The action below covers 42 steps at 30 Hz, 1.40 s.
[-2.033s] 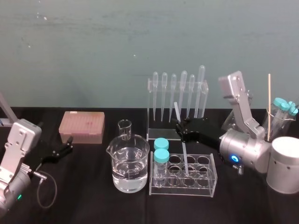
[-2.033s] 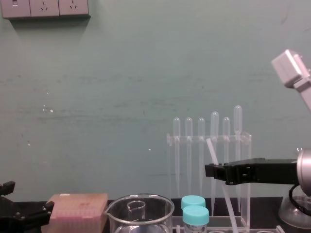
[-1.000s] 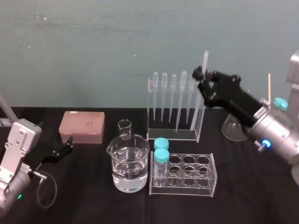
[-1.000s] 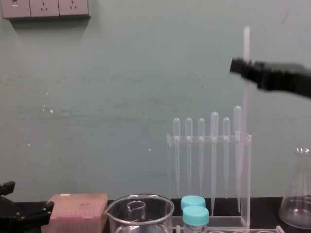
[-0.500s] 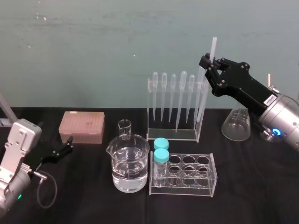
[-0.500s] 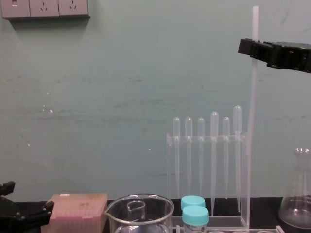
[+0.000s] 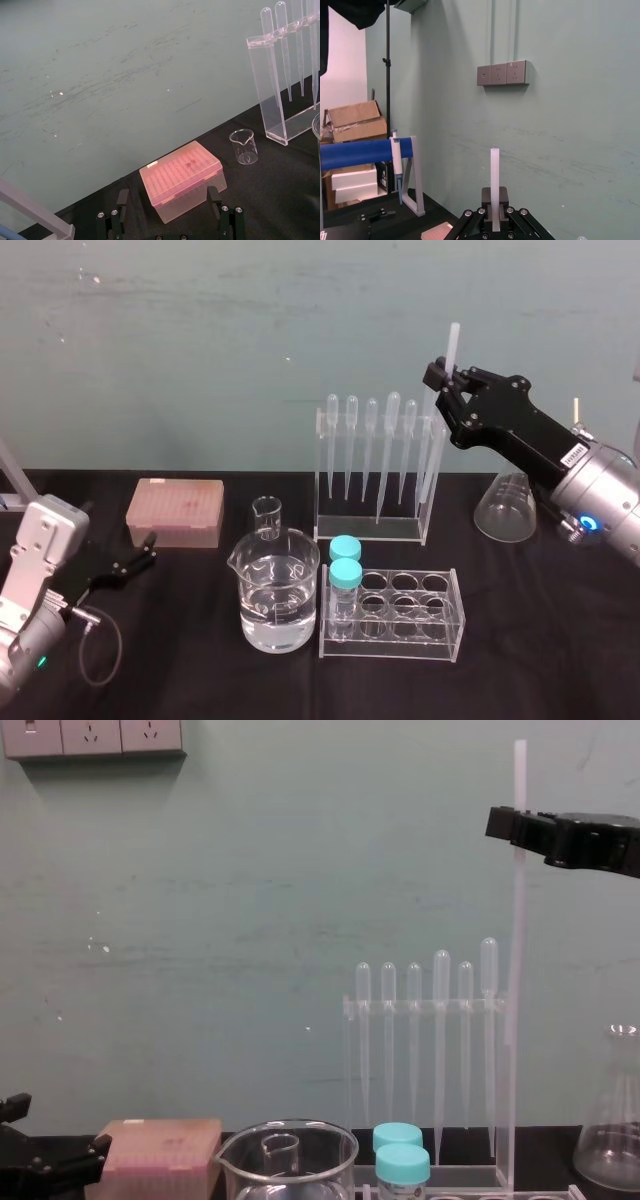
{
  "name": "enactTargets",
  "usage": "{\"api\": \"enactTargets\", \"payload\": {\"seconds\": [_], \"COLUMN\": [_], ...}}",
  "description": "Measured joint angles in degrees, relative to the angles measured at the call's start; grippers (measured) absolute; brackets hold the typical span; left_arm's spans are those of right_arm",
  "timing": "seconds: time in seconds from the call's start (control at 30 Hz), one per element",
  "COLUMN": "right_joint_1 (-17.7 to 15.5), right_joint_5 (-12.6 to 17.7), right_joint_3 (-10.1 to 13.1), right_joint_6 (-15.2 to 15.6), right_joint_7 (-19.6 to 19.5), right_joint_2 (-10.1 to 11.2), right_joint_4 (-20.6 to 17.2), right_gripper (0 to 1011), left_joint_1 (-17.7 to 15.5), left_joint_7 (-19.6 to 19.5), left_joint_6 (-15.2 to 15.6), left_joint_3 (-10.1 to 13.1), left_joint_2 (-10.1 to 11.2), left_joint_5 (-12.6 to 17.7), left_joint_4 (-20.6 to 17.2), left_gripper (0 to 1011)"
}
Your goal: Pick up the stirring rod with one hand, then place it down.
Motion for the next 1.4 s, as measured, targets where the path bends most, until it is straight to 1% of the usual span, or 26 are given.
{"api": "enactTargets", "payload": {"seconds": [1.4], "right_joint_1": [0.5], "right_joint_5": [-0.67], "right_joint_3": [-1.21], "right_joint_6": [0.05], "right_joint_7": [-0.08], "right_joint_2": [-0.52], "right_joint_4": [0.86], "right_gripper": [69], "left_joint_1": [0.0], "left_joint_7": [0.0], "left_joint_6": [0.0], "left_joint_3": [0.0], "left_joint_2": [0.0], "left_joint_5": [0.0], "left_joint_4": [0.0], "left_gripper": [1000]}}
